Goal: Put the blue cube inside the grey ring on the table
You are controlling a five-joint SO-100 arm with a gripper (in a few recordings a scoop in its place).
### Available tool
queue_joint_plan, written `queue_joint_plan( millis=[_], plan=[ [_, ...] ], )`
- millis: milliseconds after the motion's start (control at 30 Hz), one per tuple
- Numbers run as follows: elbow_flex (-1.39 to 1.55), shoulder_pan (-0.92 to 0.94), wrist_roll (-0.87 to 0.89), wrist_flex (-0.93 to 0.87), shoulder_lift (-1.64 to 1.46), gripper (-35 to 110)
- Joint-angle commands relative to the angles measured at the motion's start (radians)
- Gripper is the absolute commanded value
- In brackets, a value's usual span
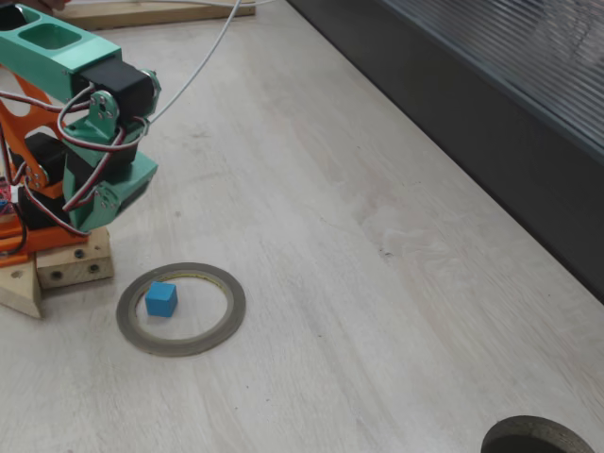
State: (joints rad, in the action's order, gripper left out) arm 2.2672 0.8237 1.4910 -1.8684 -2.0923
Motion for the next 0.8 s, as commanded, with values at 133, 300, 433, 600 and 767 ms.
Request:
queue_joint_plan(
  millis=[133,300,433,600,767],
  plan=[
    [0.018,0.014,-0.002,-0.021,-0.021,1],
    [0.018,0.014,-0.002,-0.018,-0.021,1],
    [0.018,0.014,-0.002,0.003,-0.02,1],
    [0.02,0.014,-0.002,0.112,-0.02,1],
    [0.02,0.014,-0.002,0.118,-0.02,1]
  ],
)
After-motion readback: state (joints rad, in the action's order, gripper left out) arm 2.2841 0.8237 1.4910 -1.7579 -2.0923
